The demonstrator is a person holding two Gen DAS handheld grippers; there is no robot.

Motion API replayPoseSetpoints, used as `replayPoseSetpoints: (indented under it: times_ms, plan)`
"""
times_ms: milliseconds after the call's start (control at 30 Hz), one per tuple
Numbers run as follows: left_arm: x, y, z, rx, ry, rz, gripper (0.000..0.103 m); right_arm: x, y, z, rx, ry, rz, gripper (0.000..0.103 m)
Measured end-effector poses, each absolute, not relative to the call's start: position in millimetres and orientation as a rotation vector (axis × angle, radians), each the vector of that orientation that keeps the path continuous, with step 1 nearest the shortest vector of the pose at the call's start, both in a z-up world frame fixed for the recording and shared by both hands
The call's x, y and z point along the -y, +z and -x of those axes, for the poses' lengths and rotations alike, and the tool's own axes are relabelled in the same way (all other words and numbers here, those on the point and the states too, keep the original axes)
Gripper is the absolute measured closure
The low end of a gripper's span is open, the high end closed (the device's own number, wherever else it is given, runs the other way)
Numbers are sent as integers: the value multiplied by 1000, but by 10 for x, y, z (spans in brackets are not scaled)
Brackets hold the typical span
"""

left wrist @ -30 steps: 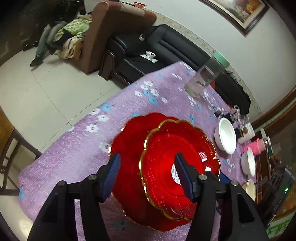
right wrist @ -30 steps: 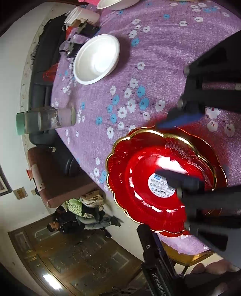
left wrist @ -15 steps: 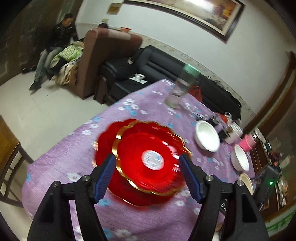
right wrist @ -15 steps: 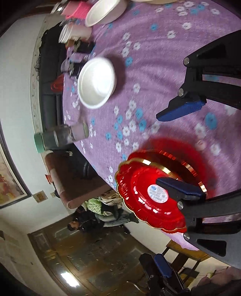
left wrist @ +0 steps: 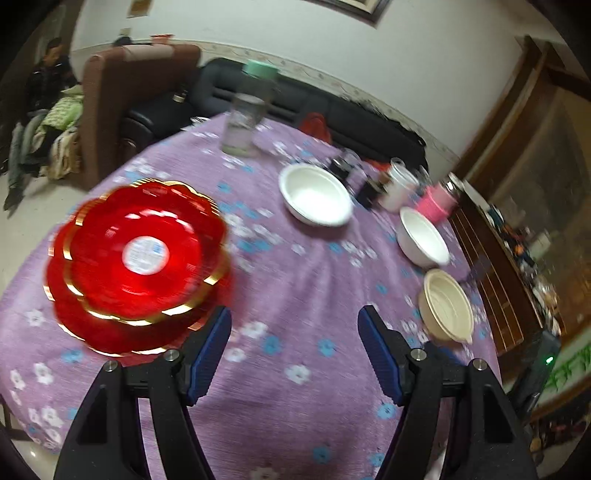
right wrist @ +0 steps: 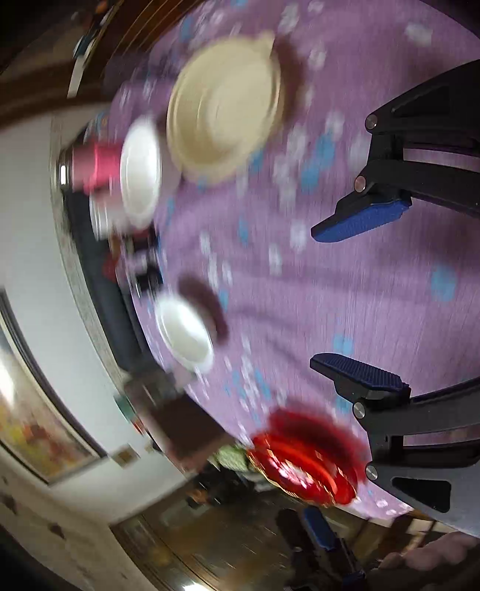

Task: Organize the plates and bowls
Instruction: 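Move both grippers to the beige plastic bowl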

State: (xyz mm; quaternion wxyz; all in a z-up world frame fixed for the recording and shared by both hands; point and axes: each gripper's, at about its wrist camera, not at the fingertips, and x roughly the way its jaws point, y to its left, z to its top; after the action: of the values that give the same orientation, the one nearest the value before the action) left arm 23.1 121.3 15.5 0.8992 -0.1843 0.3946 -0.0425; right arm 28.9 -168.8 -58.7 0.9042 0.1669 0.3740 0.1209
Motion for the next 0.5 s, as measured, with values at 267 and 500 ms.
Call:
replayPoseSetpoints:
  times_ms: [267,500]
  plan:
    - [-867,-15,-299,-879,-124,332,33,2713,-403,-225,-681,2,-410,36]
    - [-453,-120,-425,-916,-137,247,33,3137,-299,-581,-616,-72,-472,36]
